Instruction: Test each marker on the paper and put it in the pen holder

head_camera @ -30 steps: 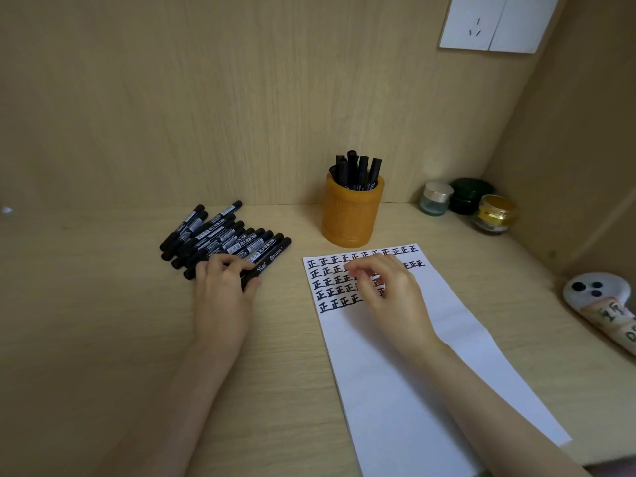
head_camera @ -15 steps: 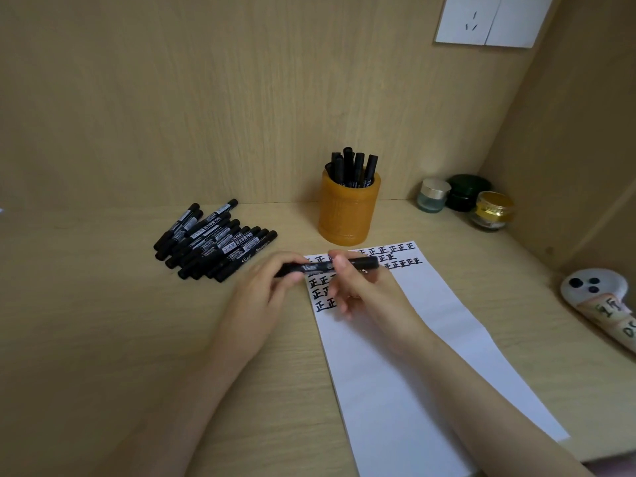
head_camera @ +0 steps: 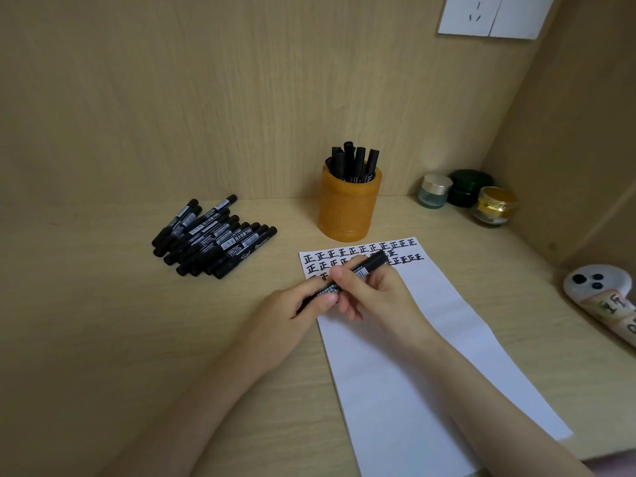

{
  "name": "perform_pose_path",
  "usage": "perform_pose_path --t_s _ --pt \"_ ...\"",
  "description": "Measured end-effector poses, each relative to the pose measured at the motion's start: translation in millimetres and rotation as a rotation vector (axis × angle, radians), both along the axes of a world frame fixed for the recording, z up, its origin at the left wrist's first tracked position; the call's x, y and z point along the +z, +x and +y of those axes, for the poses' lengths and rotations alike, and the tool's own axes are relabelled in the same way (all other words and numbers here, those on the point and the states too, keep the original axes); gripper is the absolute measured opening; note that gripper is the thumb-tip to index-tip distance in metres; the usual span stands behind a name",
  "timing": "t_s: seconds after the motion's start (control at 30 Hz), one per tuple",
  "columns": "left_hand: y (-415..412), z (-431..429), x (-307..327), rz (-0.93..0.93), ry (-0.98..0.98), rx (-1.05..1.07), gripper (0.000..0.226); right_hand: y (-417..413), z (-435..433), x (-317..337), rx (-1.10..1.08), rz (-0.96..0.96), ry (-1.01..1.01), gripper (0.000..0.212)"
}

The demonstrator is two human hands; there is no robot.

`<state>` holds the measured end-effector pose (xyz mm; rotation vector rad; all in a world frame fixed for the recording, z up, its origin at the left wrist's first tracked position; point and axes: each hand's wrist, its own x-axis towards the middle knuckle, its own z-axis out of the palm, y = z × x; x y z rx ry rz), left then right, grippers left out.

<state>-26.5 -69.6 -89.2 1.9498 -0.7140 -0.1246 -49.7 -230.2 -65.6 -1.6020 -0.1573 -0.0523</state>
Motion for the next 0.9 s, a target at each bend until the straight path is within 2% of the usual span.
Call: perform_pose_path --t_s 0.07,0.2,0.33,0.43,0.5,0.6,0.73,0.9 --pt "-0.6 0.8 -0.2 0.058 -0.082 -0.051 0.024 -1.8 -2.5 1.9 0.024 -0.021 -0.024 0.033" --pt "-0.6 -1.9 -3.1 0.034 -0.045 -0.045 0.033 -5.4 -5.2 2.9 -0.017 -0.046 -0.019 0.025" --pt "-2.7 -2.6 -1.3 0.037 -0.017 0.087 0.041 -1.9 -23.1 6.1 -0.233 -0.039 0.154 0.02" --pt "-5.8 -2.6 -1.8 -0.005 0.062 0.035 0.027 5.6 -53.8 13.7 -0.332 -0.016 0.258 0.028" --pt "-8.3 -3.9 -1.4 -0.028 0.168 -0.019 0.017 10.7 -70.8 15.2 -0.371 0.022 0.23 0.027" --pt "-10.5 -4.4 0.8 -0.062 0.277 -0.033 0.016 15.1 -85.2 8.0 -0.422 0.088 0.128 0.025" --pt "-10.4 -3.8 2.1 -0.066 0.312 -0.026 0.014 18.9 -89.0 -9.3 -0.586 0.165 -0.012 0.023" --pt "-9.8 -3.7 0.3 -0.072 0.305 -0.013 0.015 19.9 -91.2 -15.3 -0.643 0.098 -0.132 0.03"
